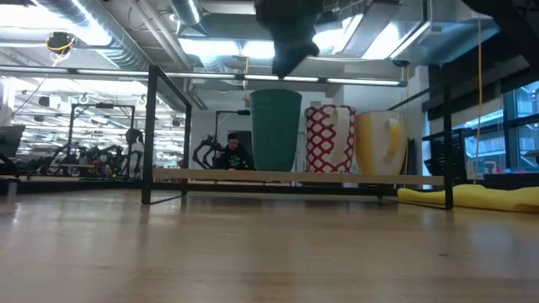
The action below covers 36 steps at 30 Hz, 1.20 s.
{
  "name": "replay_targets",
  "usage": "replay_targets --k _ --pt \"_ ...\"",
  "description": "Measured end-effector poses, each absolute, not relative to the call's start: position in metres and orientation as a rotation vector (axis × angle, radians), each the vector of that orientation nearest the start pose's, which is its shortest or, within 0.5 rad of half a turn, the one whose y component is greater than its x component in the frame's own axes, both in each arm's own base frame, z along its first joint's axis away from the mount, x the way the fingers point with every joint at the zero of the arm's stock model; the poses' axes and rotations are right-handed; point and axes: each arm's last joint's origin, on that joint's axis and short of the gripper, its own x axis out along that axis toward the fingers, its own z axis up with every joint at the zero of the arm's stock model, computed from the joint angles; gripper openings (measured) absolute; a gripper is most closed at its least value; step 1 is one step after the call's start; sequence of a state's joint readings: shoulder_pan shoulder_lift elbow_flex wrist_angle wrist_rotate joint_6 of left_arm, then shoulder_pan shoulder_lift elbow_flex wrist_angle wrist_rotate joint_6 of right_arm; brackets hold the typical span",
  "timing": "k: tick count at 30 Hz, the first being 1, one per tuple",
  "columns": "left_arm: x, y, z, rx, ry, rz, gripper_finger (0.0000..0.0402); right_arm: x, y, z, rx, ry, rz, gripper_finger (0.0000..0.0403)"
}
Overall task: Stack small to large cups/mugs on shelf
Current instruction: Put the orange cup on the shelf
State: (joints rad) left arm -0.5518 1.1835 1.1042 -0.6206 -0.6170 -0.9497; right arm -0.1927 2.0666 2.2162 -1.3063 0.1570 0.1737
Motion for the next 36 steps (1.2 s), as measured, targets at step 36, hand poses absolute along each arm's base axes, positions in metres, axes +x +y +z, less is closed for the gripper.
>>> replay_targets --k 36 --pt "0.146 -0.155 0.367 -0.179 1.482 -0.047 0.0047 0.311 0.075 0.466 0.047 0.716 -0.146 0.0139"
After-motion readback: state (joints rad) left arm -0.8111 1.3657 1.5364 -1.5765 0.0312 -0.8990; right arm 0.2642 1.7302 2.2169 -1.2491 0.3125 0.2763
